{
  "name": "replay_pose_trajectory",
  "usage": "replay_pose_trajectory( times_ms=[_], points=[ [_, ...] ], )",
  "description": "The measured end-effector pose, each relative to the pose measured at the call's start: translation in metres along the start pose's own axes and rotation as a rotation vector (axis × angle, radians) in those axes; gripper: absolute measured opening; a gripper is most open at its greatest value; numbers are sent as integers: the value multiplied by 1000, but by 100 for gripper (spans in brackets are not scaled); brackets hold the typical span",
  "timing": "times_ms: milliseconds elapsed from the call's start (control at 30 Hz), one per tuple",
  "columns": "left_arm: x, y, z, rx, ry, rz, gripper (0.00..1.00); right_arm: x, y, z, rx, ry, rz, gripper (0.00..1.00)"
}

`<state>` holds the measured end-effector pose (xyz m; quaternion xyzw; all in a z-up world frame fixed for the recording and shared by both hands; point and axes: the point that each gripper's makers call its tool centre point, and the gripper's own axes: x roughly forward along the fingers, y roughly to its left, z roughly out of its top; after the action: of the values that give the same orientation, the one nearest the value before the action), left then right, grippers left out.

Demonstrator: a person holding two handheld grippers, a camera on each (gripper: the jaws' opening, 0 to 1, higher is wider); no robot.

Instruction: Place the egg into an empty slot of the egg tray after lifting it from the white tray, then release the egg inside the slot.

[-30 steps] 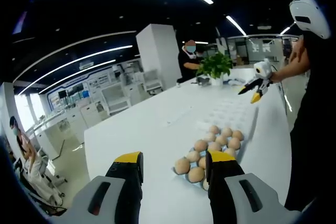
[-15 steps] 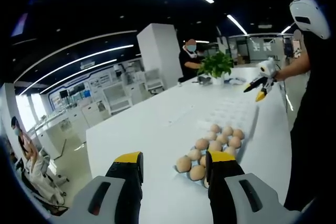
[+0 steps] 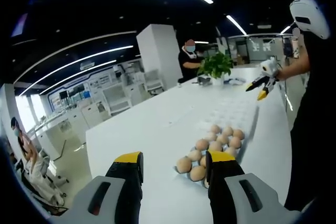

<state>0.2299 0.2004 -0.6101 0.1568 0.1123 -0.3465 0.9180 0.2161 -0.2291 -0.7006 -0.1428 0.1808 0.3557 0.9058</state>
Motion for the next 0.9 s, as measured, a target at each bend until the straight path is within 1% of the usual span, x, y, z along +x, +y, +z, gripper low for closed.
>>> replay_pose_trajectory(
  times_ms=[333,533,900],
  points=[
    [-2,-2,0,-5,-5,3,48,-2,-1,-1,-4,3,-6,58],
    [0,-3,-2,-2,2,0,48,-3,-1,-1,-15,11,-8,58],
    [2,-4,0,-2,1,-6,48,-2,-3,-1,-28,15,-7,58]
  ],
)
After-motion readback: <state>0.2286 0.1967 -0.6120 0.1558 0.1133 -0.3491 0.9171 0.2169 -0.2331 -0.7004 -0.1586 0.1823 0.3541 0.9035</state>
